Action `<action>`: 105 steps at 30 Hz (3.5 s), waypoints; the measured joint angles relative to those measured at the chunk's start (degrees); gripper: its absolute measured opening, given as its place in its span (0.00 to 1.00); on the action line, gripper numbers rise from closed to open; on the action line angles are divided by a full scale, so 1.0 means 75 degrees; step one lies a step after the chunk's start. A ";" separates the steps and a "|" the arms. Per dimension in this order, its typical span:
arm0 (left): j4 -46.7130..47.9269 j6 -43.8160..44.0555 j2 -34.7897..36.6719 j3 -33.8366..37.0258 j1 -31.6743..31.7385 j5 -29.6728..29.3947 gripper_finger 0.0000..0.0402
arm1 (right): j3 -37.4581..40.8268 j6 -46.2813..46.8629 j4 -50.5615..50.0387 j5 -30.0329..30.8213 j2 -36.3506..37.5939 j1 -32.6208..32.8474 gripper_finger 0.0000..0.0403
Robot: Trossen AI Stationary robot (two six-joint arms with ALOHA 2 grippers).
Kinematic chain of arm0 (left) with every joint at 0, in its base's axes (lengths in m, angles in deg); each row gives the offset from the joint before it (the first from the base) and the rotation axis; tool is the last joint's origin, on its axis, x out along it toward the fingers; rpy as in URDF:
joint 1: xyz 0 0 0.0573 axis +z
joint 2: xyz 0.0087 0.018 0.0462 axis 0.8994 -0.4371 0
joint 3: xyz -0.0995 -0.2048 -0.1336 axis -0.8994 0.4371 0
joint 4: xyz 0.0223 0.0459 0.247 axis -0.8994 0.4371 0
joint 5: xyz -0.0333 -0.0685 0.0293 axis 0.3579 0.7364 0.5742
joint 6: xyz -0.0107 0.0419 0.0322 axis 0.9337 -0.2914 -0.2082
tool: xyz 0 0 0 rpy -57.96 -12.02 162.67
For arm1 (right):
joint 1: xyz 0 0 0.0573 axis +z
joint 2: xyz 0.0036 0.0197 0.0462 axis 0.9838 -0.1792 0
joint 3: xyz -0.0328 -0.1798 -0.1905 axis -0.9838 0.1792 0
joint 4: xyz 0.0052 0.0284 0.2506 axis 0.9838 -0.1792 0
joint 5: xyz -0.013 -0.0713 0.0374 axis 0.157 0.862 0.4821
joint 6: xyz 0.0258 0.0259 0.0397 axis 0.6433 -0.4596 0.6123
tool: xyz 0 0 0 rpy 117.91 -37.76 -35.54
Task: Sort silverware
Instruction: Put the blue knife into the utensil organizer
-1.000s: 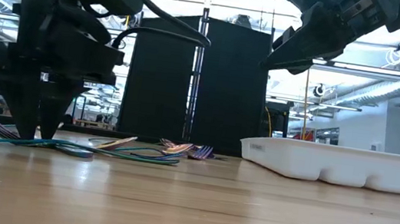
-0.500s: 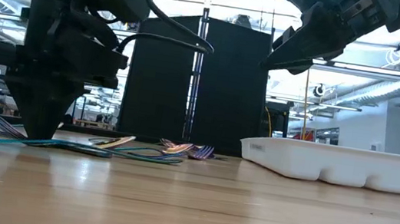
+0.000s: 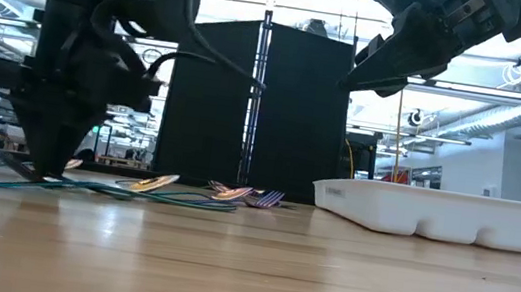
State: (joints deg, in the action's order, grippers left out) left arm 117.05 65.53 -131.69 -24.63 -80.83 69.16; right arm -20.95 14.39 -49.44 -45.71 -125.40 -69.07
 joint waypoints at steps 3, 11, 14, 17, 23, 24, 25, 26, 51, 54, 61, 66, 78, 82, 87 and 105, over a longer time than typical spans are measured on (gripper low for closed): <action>0.0273 0.0000 0.0000 -0.0004 0.0004 -0.0071 0.12 | -0.0002 -0.0040 0.0002 0.0019 0.0000 0.0000 0.24; 0.0452 0.0012 0.0003 -0.0014 0.0158 -0.0122 0.12 | -0.0003 -0.0061 0.0003 0.0028 0.0000 -0.0003 0.24; 0.0622 0.0020 0.0009 -0.0018 0.0217 -0.0147 0.12 | -0.0003 -0.0111 0.0002 0.0028 0.0000 -0.0003 0.24; 0.0820 0.0023 0.0114 -0.0018 0.0230 -0.0328 0.12 | -0.0003 -0.0122 0.0000 0.0031 0.0000 -0.0001 0.24; 0.0906 0.0082 0.0923 -0.0023 0.0230 -0.0426 0.09 | -0.0003 -0.0128 -0.0001 0.0034 0.0000 -0.0006 0.24; 0.0954 0.0082 0.1068 -0.0033 0.0229 -0.0431 0.08 | -0.0003 -0.0136 -0.0003 0.0034 0.0000 -0.0006 0.24; 0.0990 0.0085 0.1206 -0.0033 0.0227 -0.0445 0.07 | -0.0003 -0.0151 0.0000 0.0034 0.0000 -0.0006 0.24; 0.1007 0.0110 0.1345 -0.0033 0.0227 -0.0473 0.06 | -0.0003 -0.0151 -0.0001 0.0034 0.0000 -0.0006 0.24; -0.0462 0.1892 0.4705 0.1550 0.0524 -0.1466 0.02 | -0.0009 -0.0147 0.0370 0.0031 0.0000 0.0000 0.24; -0.2129 0.1890 0.5302 0.2269 0.0539 -0.1449 0.04 | -0.0009 -0.0165 0.0511 0.0032 0.0000 0.0000 0.24; -0.4141 0.1882 0.5177 0.3144 0.0524 -0.1387 0.21 | -0.0009 -0.0209 0.0871 0.0031 0.0000 -0.0006 0.24; -0.4433 0.1888 0.4743 0.3170 0.0524 -0.1396 0.30 | -0.0009 -0.0207 0.0813 0.0031 0.0000 -0.0006 0.24; -0.4012 0.1868 0.3240 0.3167 0.0524 -0.0815 0.31 | -0.0009 -0.0209 0.0676 0.0031 0.0000 -0.0006 0.24; -0.3987 0.1865 0.2912 0.3167 0.0532 -0.0813 0.31 | -0.0009 -0.0209 0.0634 0.0030 0.0000 -0.0006 0.24; -0.4043 0.1869 0.2806 0.3368 0.0604 -0.0787 0.31 | -0.0009 -0.0244 0.0597 0.0031 0.0000 -0.0006 0.24; -0.4484 0.1460 0.2824 0.3747 0.0883 -0.0382 0.26 | -0.0009 -0.0262 0.0603 0.0031 0.0000 -0.0008 0.24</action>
State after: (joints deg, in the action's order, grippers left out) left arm 83.42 76.48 -110.51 3.47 -74.21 66.29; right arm -21.01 12.43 -44.92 -45.48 -125.40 -69.12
